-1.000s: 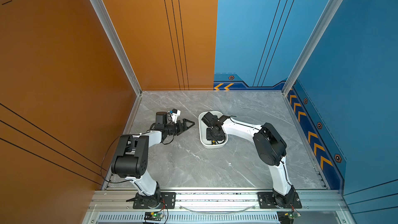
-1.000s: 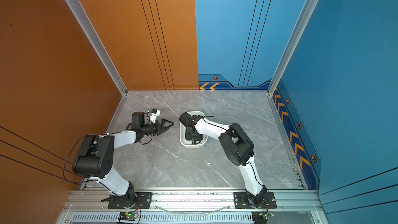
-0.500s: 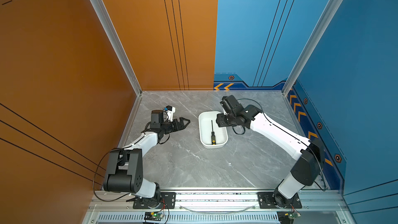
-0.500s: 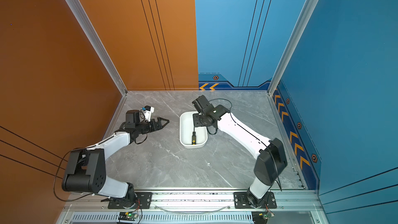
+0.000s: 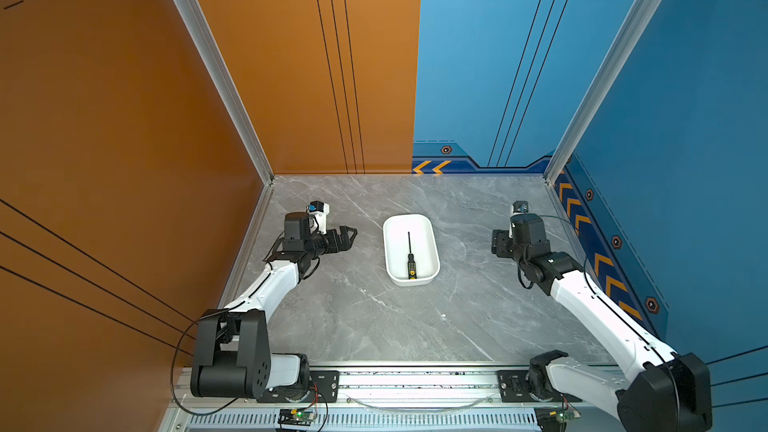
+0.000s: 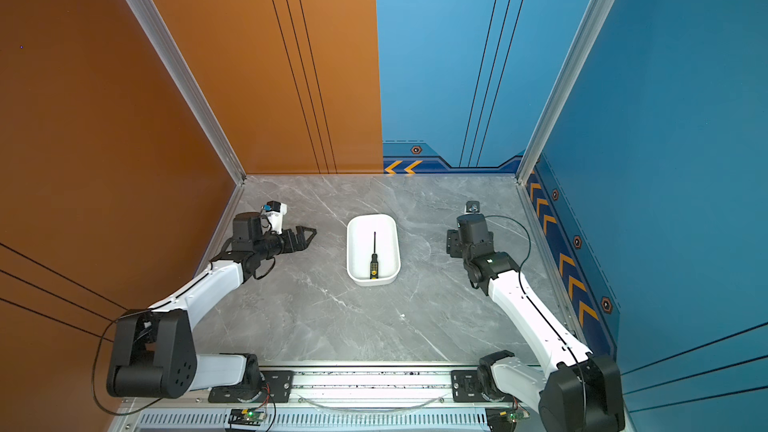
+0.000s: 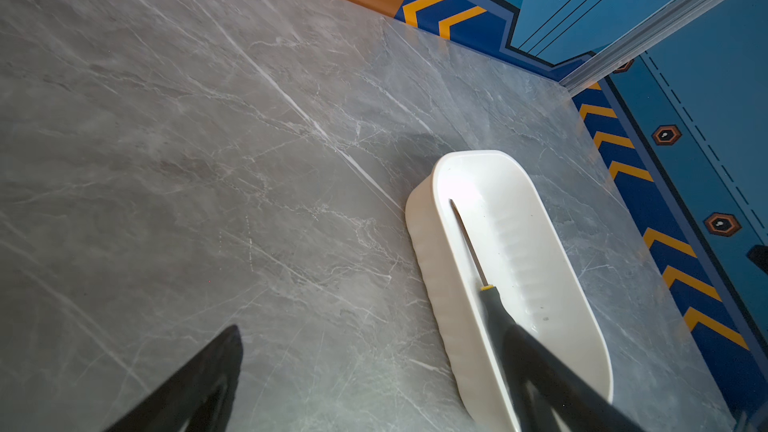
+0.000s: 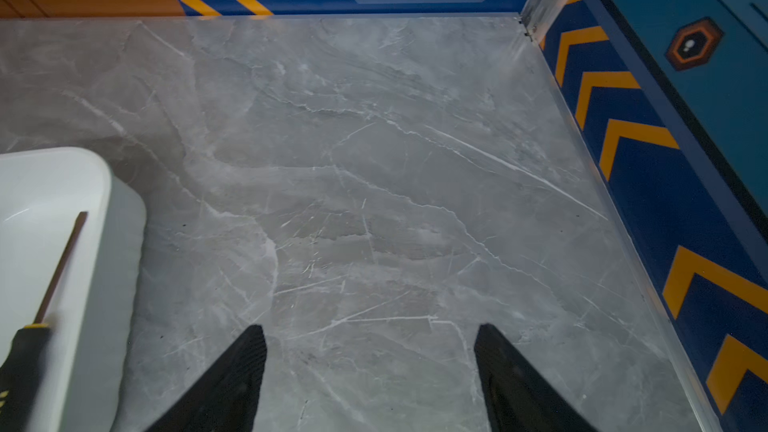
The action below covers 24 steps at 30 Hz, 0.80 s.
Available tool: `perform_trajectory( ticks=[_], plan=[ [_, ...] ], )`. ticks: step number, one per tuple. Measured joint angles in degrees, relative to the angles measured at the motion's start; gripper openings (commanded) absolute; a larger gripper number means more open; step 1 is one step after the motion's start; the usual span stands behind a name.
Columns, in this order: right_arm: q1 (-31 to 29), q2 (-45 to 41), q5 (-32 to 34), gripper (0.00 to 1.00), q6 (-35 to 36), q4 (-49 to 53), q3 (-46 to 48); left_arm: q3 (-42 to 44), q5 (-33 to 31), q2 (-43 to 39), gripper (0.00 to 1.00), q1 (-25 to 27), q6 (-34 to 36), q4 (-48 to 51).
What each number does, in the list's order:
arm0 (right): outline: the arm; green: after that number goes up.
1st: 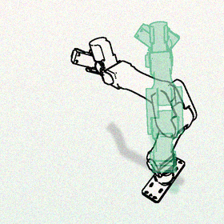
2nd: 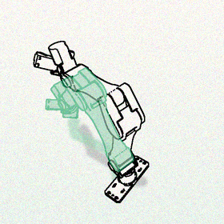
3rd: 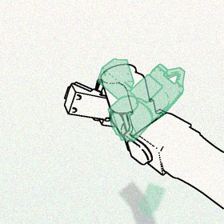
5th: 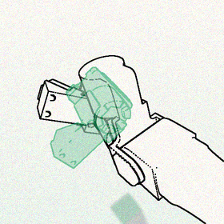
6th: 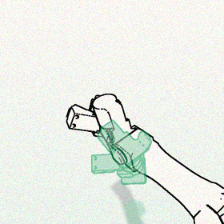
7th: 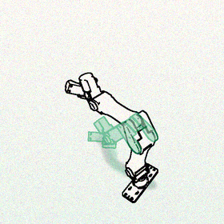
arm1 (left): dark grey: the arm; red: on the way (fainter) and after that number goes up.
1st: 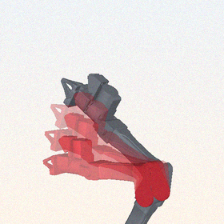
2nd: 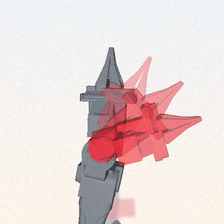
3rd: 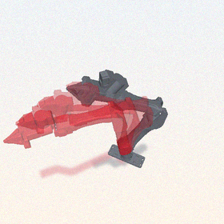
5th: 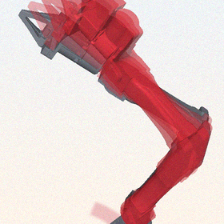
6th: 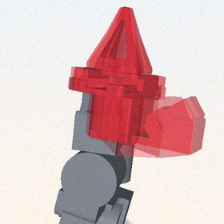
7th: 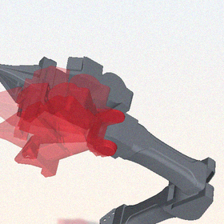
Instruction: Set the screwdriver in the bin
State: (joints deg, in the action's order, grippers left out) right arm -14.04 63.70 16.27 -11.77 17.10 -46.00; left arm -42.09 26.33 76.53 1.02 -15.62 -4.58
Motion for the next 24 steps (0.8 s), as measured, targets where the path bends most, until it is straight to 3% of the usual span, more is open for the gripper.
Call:
perform_trajectory(
  ticks=[12, 24],
  plan=[
    [9.25, -2.93, -0.59, 0.82, 6.05, -32.79, 25.49, 12.17, -10.36, -8.72, 0.98, -0.39, 7.06, -11.19],
    [10.64, 12.81, -1.73, 0.82, 7.32, -60.08, 28.81, 19.50, -17.77, -7.65, 0.98, -2.16, 14.01, -22.51]
  ],
)
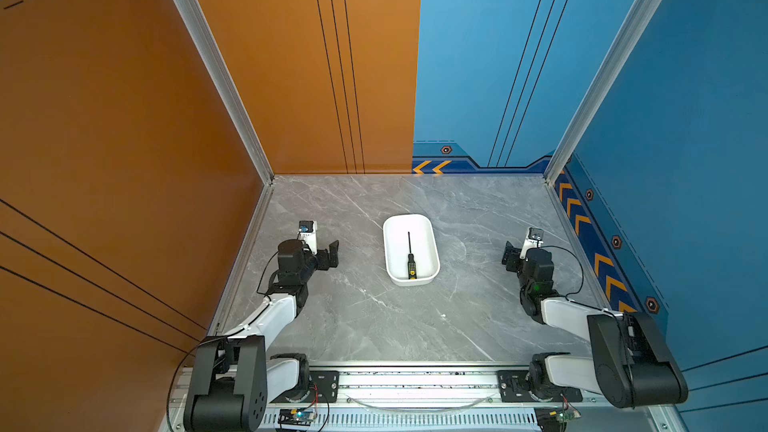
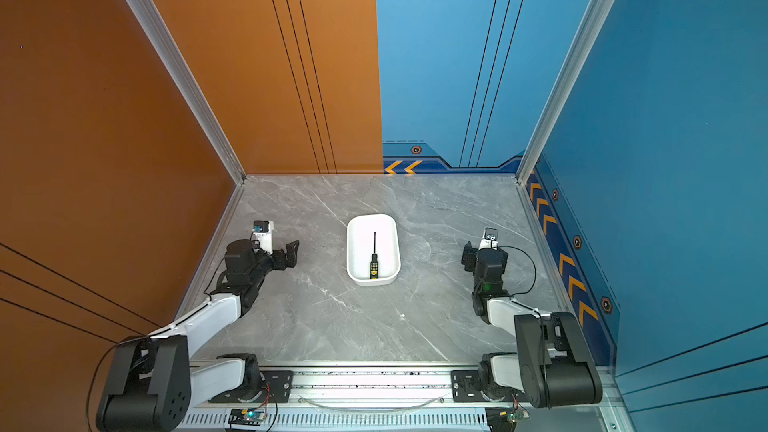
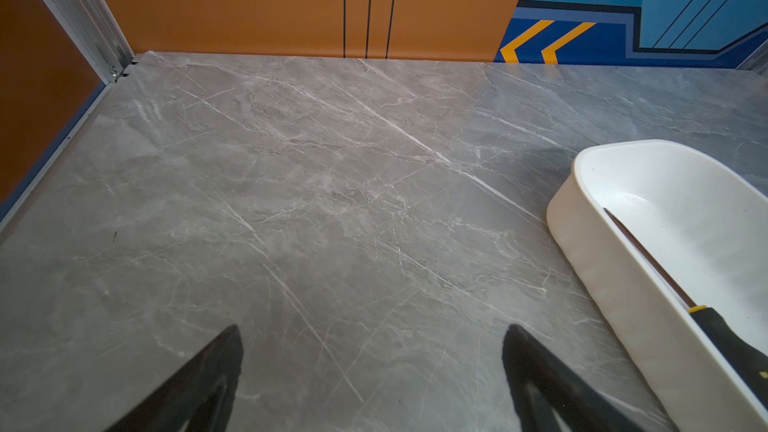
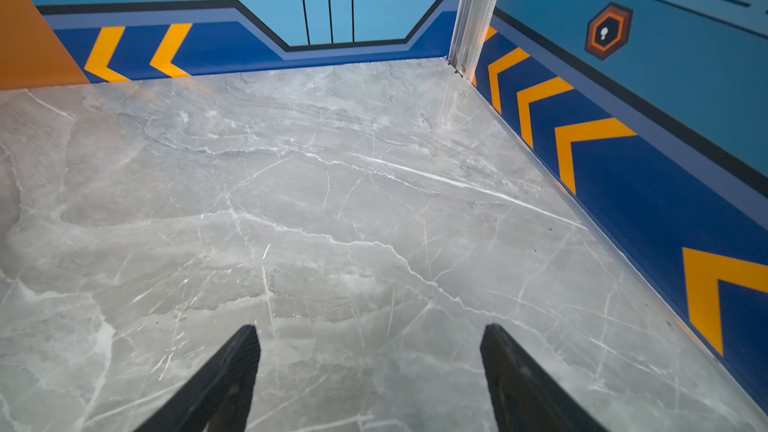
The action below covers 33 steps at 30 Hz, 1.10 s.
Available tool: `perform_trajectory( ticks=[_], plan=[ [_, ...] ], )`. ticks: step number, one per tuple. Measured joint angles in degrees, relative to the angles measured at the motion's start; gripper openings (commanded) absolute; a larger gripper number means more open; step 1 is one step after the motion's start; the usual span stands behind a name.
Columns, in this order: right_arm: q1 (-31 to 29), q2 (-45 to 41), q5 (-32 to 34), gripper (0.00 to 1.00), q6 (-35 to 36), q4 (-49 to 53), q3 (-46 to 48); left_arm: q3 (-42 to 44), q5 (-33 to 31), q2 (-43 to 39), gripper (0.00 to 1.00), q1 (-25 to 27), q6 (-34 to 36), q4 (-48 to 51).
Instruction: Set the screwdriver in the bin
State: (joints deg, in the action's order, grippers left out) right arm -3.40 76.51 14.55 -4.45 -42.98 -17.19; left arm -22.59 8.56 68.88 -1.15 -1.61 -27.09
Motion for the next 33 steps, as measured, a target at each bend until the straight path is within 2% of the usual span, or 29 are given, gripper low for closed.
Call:
perform_trajectory(
  ticks=[9, 15, 19, 24, 33],
  plan=[
    [-0.02, 11.67, -1.14, 0.82, 0.26, -11.47, -0.07, 4.59, -2.67, 3.78, 0.98, -1.31, 1.22, -11.06],
    [-0.02, 11.89, -1.90, 0.83, 0.50, -12.13, -0.81, 5.03, -3.06, 8.22, 0.98, -2.01, 0.92, -19.37],
    [-0.02, 11.89, -2.40, 0.83, 0.68, -12.11, -1.40, 5.01, -3.02, 15.13, 0.98, -2.19, 0.66, -26.12],
    [-0.02, 11.89, -2.56, 0.92, 0.83, -12.09, -1.70, 5.01, -3.04, 18.86, 0.98, -2.19, 0.50, -28.55],
    [0.07, 11.89, -3.30, 0.98, 1.27, -11.45, -2.73, 3.23, -3.87, 20.61, 0.98, -0.90, 0.76, -29.27]
  ],
)
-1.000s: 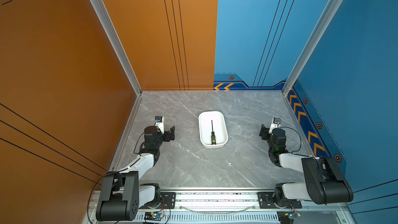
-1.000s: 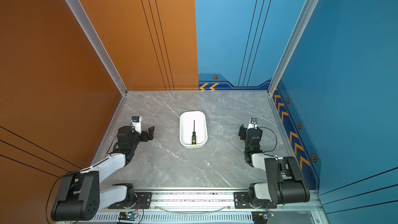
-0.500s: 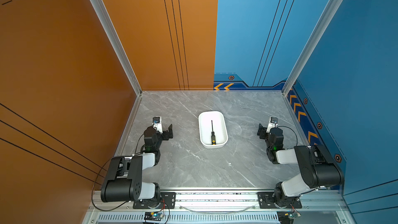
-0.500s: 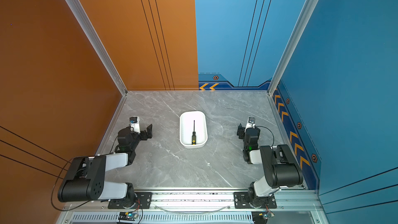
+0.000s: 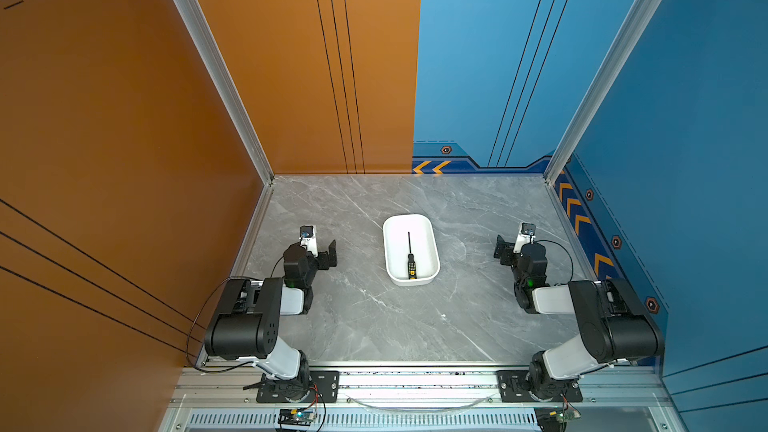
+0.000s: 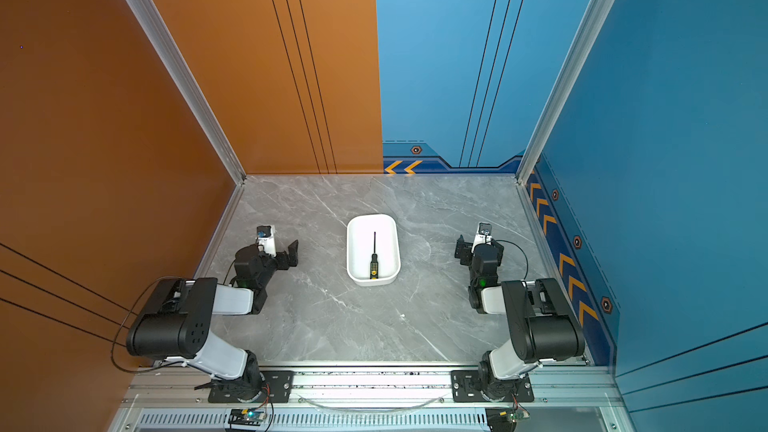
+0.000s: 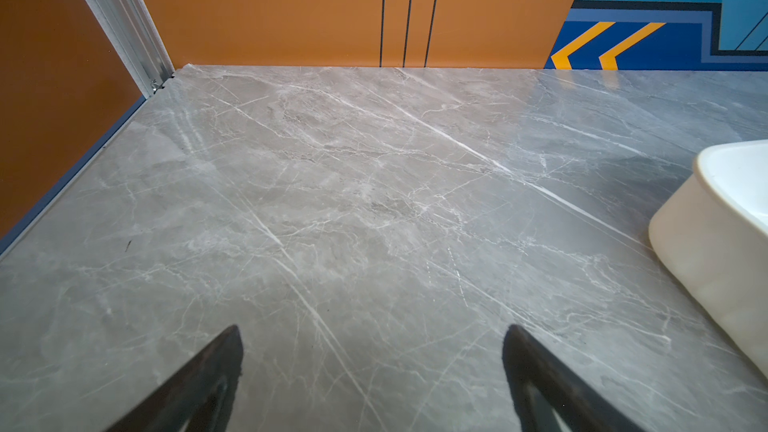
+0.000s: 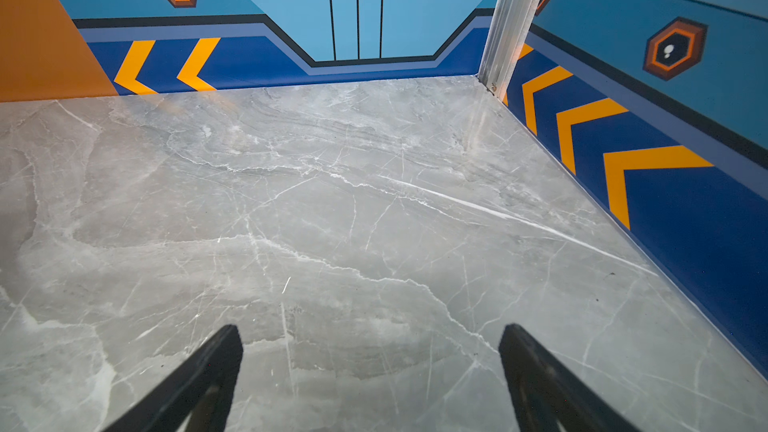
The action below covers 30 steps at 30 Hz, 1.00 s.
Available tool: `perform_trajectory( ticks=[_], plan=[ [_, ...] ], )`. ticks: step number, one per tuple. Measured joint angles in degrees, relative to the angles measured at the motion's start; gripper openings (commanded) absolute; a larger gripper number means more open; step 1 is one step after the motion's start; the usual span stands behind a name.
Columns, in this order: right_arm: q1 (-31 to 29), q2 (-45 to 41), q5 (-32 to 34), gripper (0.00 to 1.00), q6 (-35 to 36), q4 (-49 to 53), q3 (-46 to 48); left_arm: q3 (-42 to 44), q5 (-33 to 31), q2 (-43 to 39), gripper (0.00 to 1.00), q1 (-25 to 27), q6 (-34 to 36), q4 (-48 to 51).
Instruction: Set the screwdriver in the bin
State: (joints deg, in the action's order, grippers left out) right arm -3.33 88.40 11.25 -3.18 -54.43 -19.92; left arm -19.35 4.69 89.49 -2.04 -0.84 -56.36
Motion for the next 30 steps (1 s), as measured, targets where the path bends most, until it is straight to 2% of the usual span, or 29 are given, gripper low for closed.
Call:
perform_trajectory(
  ticks=[10, 30],
  plan=[
    [1.09, 0.00, -2.25, 1.00, 0.00, 1.16, -0.44, -1.25, -2.56, 0.00, 0.98, 0.59, 0.00, 1.84],
    [1.09, 0.00, -2.27, 1.00, -0.02, 1.38, -0.48, -1.25, -3.21, 0.00, 0.98, 0.61, 0.00, 1.95]
  ],
)
